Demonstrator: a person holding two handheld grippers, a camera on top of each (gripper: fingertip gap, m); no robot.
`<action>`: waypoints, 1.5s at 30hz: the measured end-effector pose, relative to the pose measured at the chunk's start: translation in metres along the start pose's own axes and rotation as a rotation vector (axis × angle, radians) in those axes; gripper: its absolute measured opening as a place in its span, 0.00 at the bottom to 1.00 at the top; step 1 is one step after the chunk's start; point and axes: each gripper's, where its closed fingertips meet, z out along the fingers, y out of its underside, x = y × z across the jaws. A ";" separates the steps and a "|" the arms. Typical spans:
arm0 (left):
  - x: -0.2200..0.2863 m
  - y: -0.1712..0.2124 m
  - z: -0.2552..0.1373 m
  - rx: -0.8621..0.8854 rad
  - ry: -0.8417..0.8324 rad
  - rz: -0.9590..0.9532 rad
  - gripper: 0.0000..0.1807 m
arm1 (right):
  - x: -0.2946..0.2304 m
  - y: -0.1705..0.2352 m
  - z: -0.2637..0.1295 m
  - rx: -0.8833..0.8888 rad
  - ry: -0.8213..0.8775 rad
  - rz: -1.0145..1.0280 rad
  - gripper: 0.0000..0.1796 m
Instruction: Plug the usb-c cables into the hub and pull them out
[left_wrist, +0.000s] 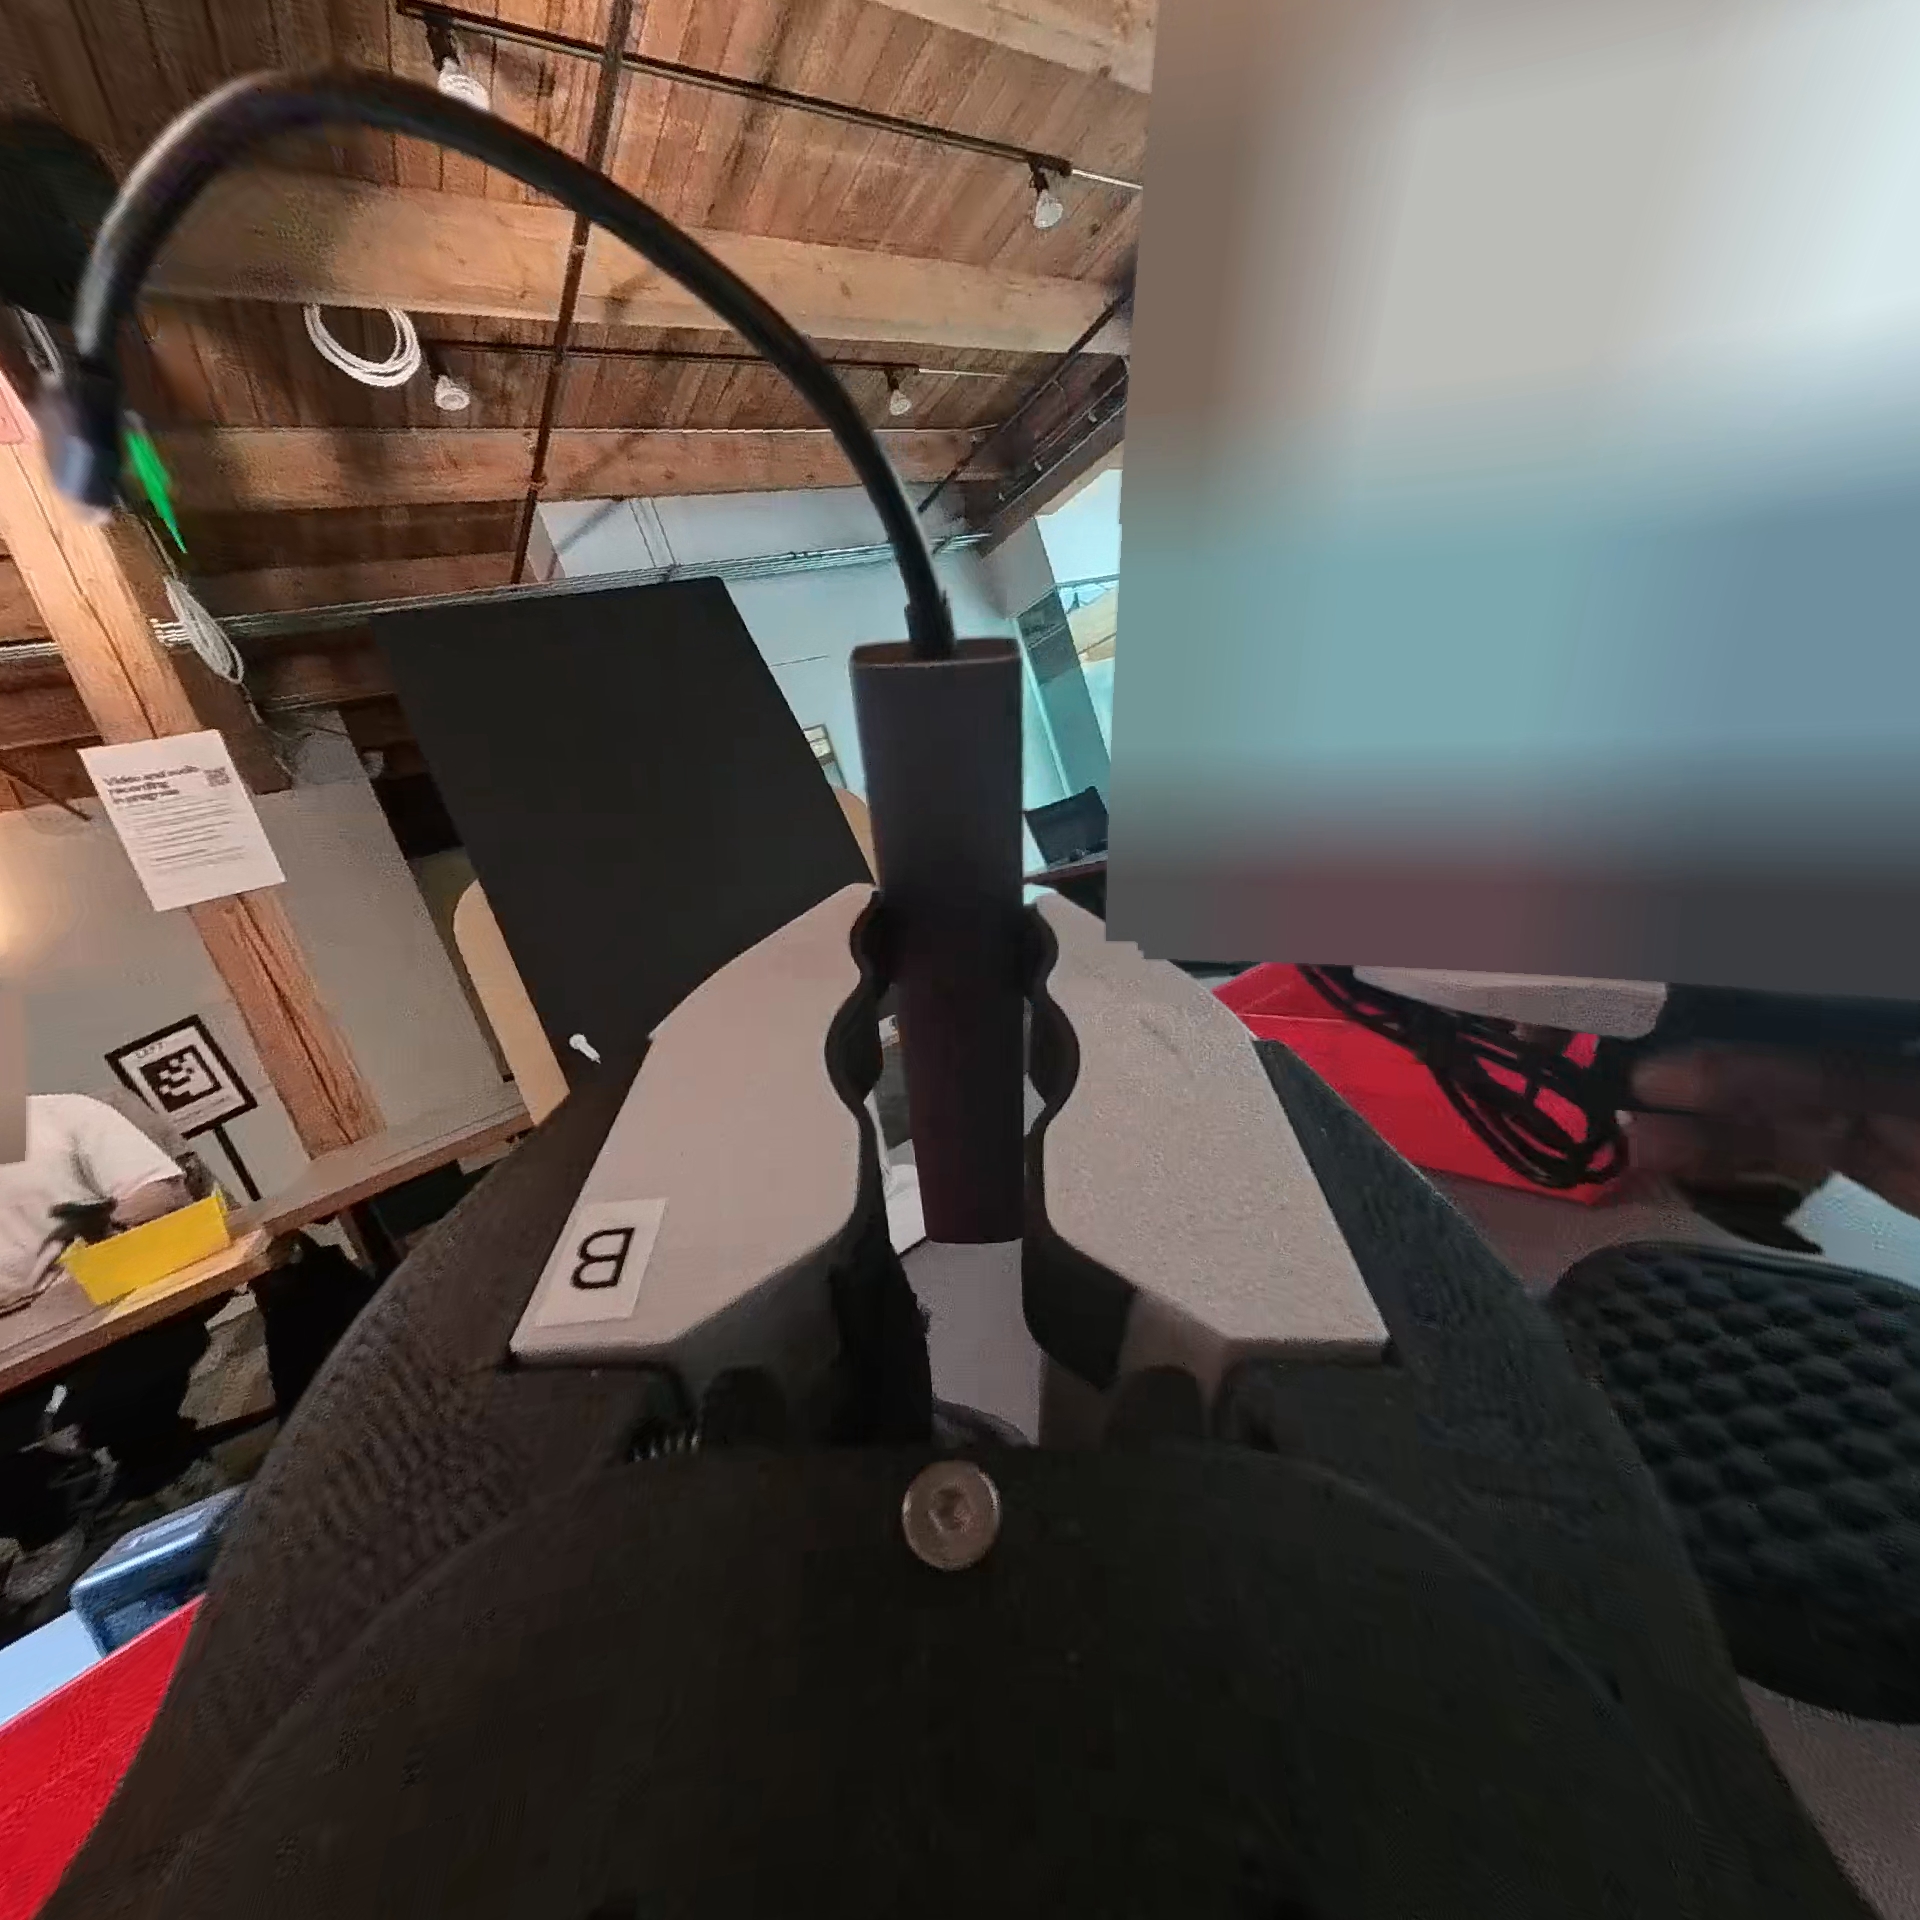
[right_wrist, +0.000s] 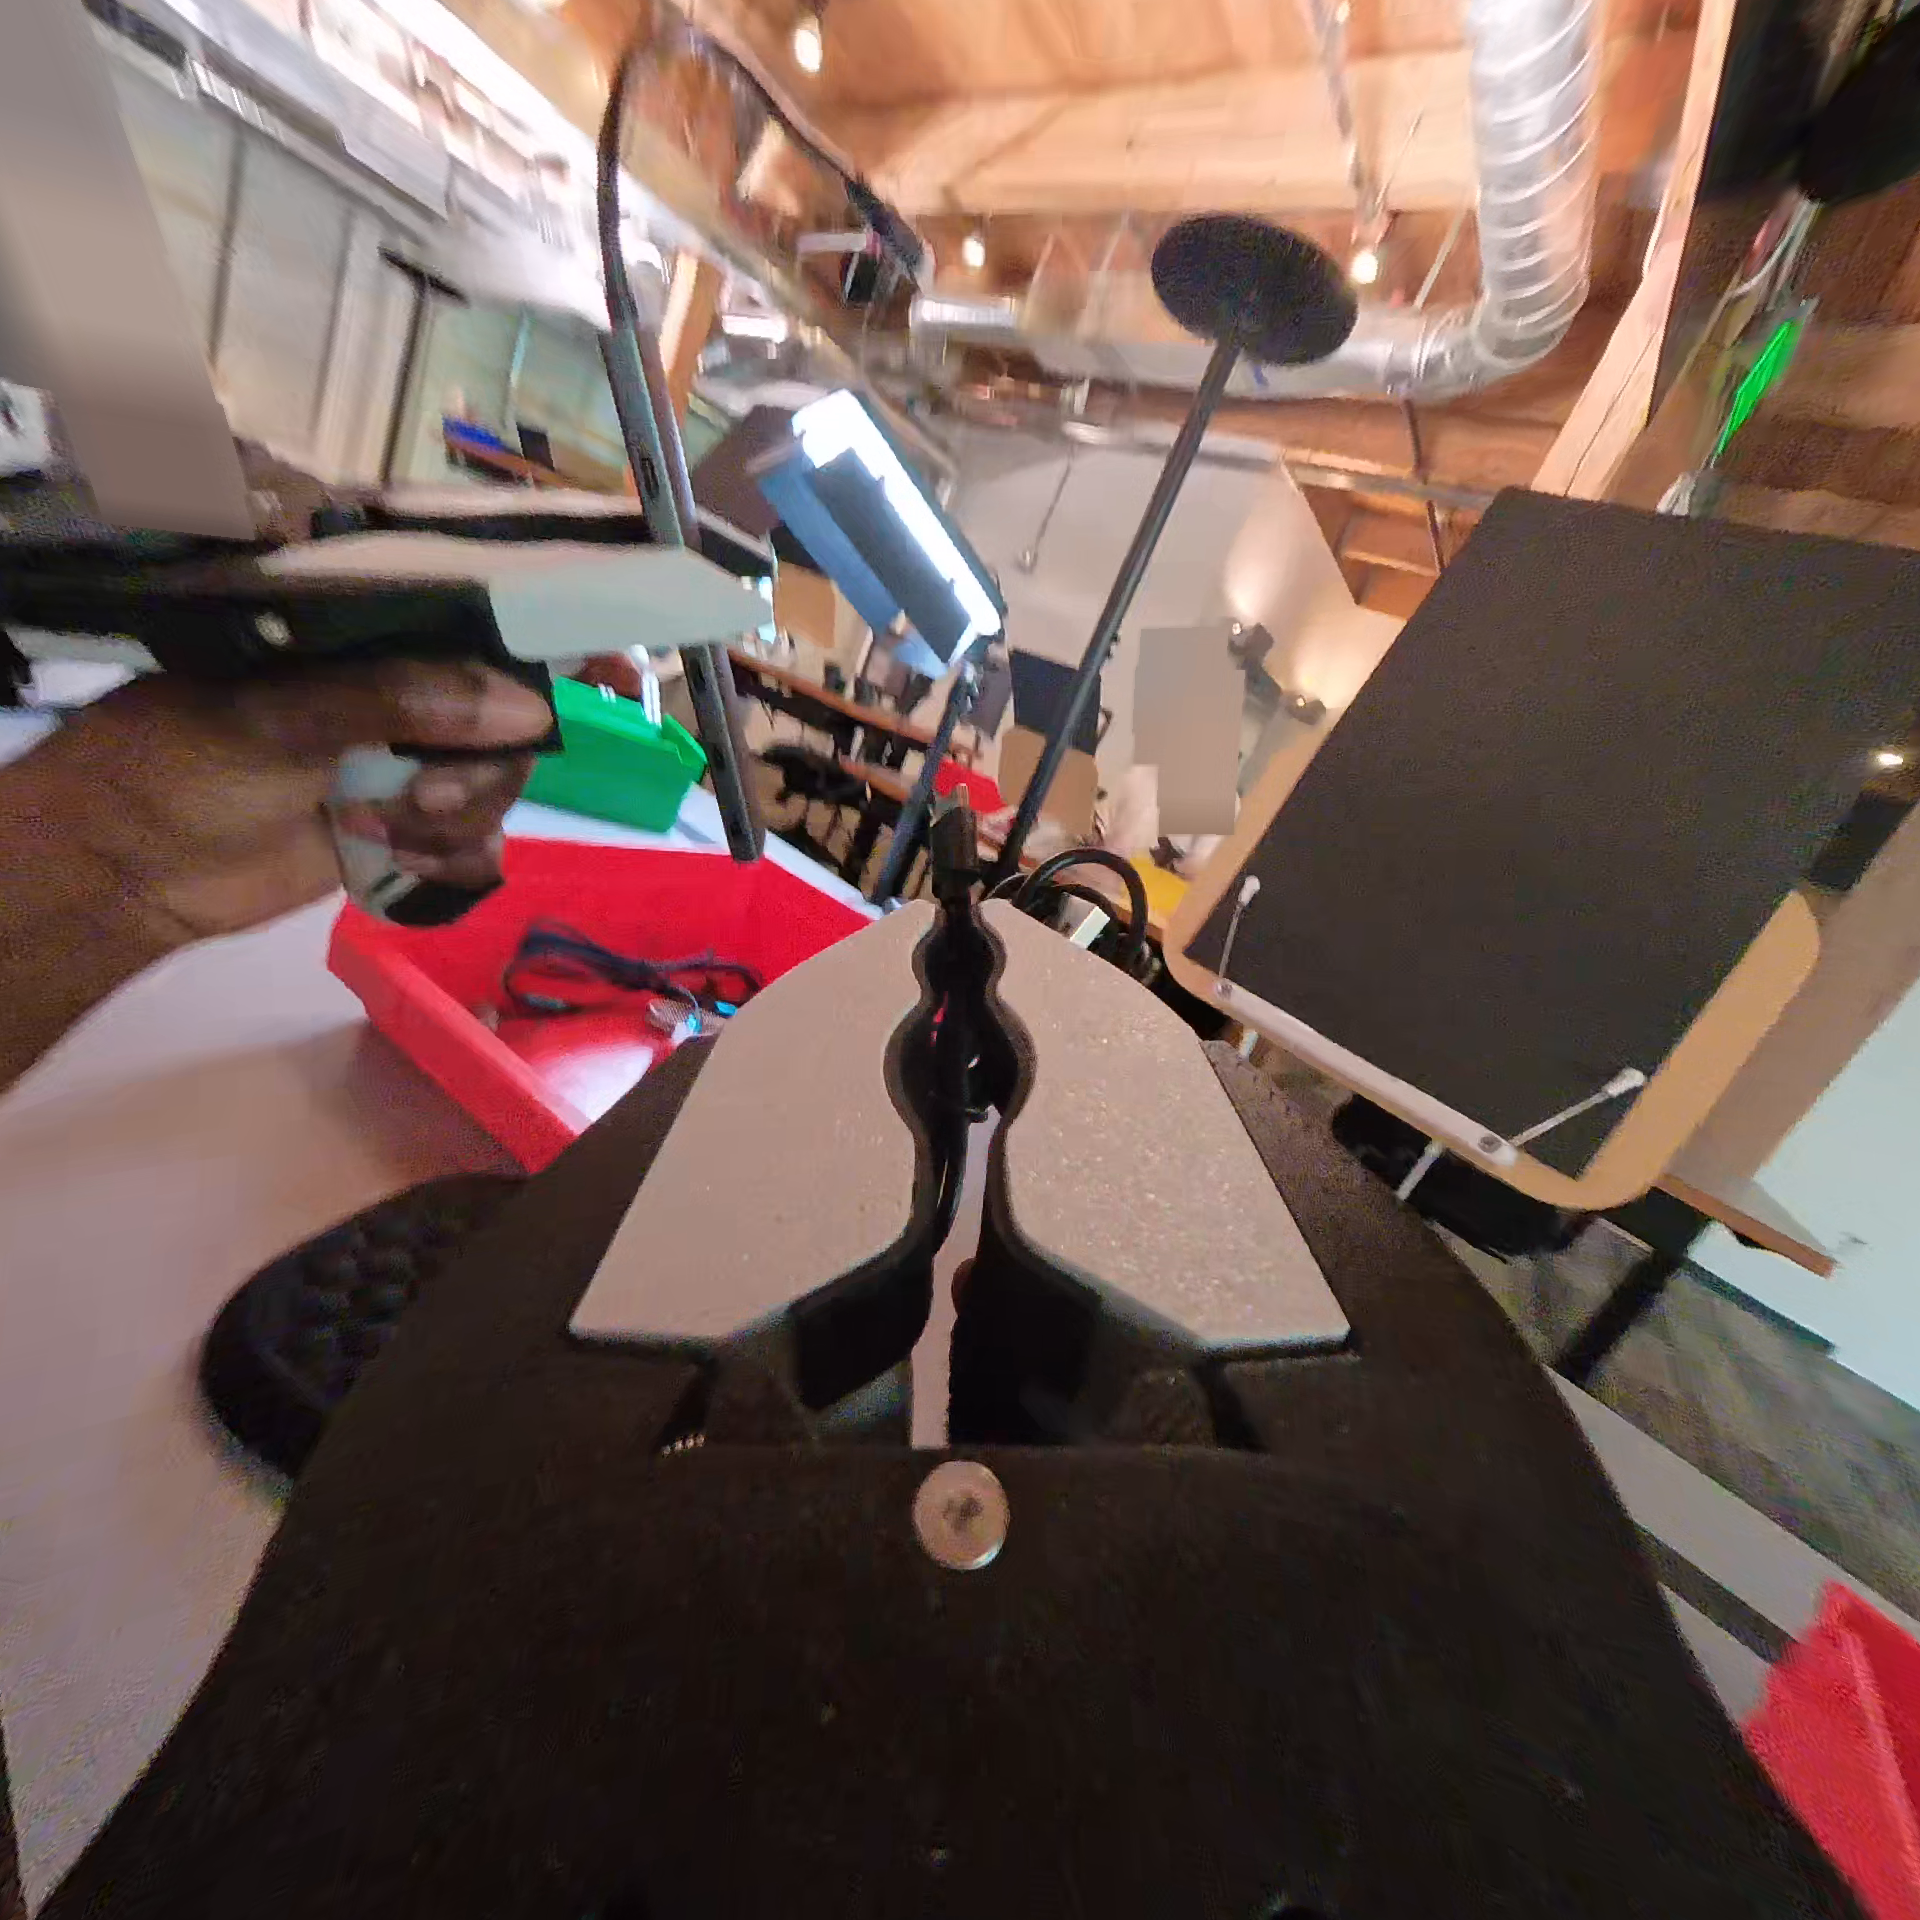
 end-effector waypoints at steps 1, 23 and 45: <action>0.002 -0.002 0.000 0.004 0.009 -0.006 0.13 | 0.003 0.004 -0.001 -0.040 0.021 -0.060 0.01; 0.039 0.007 0.012 -0.069 0.123 0.140 0.13 | 0.250 0.162 -0.141 -0.514 0.588 0.205 0.01; 0.052 0.034 0.018 -0.234 0.165 0.249 0.13 | 0.120 -0.008 -0.079 0.039 0.138 0.354 0.18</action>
